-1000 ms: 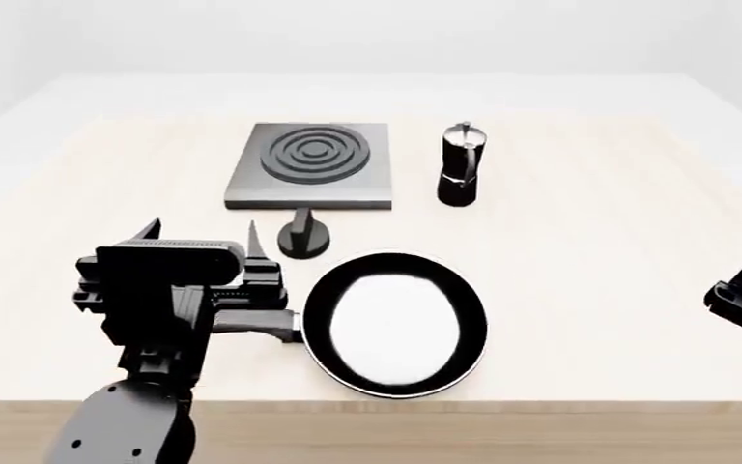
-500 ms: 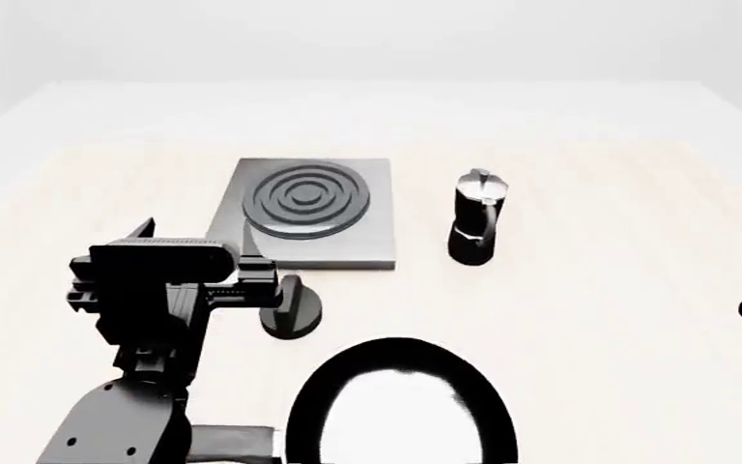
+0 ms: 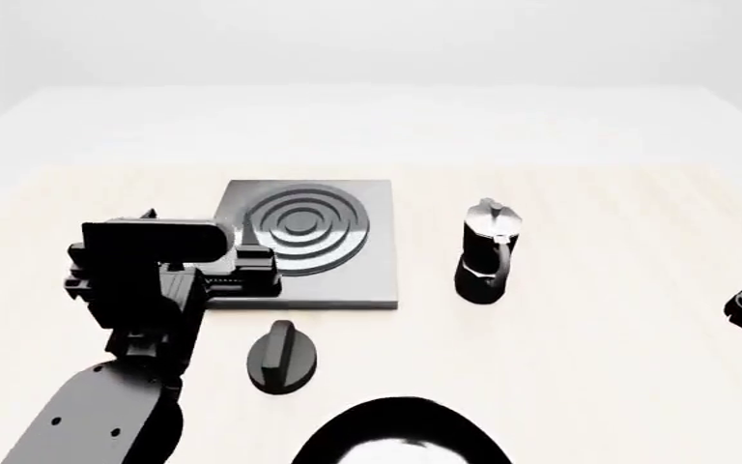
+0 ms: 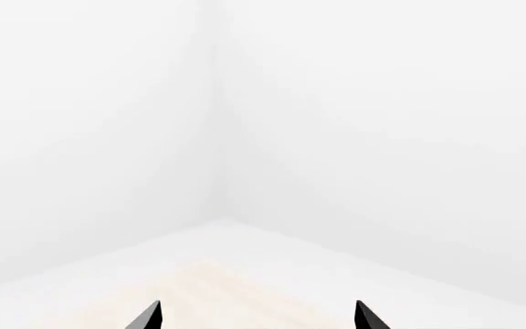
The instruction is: Turn on the stove and put the frying pan on it.
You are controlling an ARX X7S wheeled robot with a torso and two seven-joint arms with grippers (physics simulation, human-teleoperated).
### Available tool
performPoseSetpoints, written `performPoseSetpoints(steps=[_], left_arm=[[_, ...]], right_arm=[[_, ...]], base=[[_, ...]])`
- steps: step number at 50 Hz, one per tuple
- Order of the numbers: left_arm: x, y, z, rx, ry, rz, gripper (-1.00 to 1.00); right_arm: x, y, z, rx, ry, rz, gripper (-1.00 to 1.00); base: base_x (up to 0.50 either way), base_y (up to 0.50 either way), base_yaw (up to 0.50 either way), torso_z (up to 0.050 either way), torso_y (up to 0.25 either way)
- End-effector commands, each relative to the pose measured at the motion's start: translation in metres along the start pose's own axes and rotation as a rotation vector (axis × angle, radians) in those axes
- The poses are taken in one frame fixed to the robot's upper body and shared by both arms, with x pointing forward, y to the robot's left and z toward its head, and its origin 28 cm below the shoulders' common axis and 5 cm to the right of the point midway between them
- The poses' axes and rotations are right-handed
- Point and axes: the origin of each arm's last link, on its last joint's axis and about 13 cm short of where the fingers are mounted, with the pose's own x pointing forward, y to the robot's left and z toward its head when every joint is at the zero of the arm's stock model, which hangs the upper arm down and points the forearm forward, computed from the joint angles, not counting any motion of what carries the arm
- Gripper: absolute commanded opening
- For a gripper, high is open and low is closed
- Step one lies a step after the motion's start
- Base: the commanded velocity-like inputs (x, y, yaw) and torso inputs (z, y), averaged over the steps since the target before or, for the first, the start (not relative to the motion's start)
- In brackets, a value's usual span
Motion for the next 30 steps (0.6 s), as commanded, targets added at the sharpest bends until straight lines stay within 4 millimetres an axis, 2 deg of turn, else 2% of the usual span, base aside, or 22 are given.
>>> performPoseSetpoints(steps=[1, 2, 4, 6, 9, 11, 12, 18, 21, 23, 30], left_arm=[[0.007, 0.013, 0.06, 0.004, 0.155, -0.039, 1.0], [0.021, 0.033, 0.065, 0.016, 0.216, 0.06, 1.0], [0.031, 0.045, 0.077, 0.053, 0.277, 0.157, 1.0], [0.037, 0.043, 0.085, 0.105, 0.363, 0.197, 1.0], [0.028, 0.032, 0.093, 0.125, 0.439, 0.229, 1.0], [0.017, 0.03, 0.101, 0.048, 0.505, -0.006, 1.0], [0.015, 0.031, 0.104, 0.018, 0.533, -0.054, 1.0], [0.023, 0.037, 0.099, 0.007, 0.652, -0.038, 1.0], [0.031, 0.04, 0.098, 0.003, 0.779, 0.05, 1.0], [0.032, 0.041, 0.098, -0.009, 0.832, 0.014, 1.0], [0.037, 0.046, 0.088, -0.034, 0.884, 0.043, 1.0]], right_arm=[[0.002, -0.001, -0.003, 0.0, 0.023, 0.007, 1.0], [0.002, -0.001, -0.004, -0.001, 0.025, 0.009, 1.0], [0.001, 0.0, -0.005, -0.002, 0.025, 0.011, 1.0], [0.002, 0.001, -0.005, -0.004, 0.026, 0.015, 1.0], [0.002, 0.004, -0.004, -0.007, 0.023, 0.024, 1.0], [0.002, 0.004, -0.003, -0.007, 0.022, 0.026, 1.0], [0.002, 0.003, -0.003, -0.006, 0.023, 0.027, 1.0], [0.002, 0.002, -0.002, -0.008, 0.021, 0.024, 1.0], [0.002, 0.003, -0.003, -0.01, 0.023, 0.028, 1.0], [0.002, 0.004, -0.003, -0.01, 0.024, 0.029, 1.0], [0.002, 0.006, -0.004, -0.012, 0.026, 0.036, 1.0]], base=[[0.0, 0.0, 0.0, 0.0, 0.0], [0.0, 0.0, 0.0, 0.0, 0.0], [0.0, 0.0, 0.0, 0.0, 0.0], [0.0, 0.0, 0.0, 0.0, 0.0], [0.0, 0.0, 0.0, 0.0, 0.0], [0.0, 0.0, 0.0, 0.0, 0.0], [0.0, 0.0, 0.0, 0.0, 0.0], [0.0, 0.0, 0.0, 0.0, 0.0], [0.0, 0.0, 0.0, 0.0, 0.0], [0.0, 0.0, 0.0, 0.0, 0.0], [0.0, 0.0, 0.0, 0.0, 0.0]])
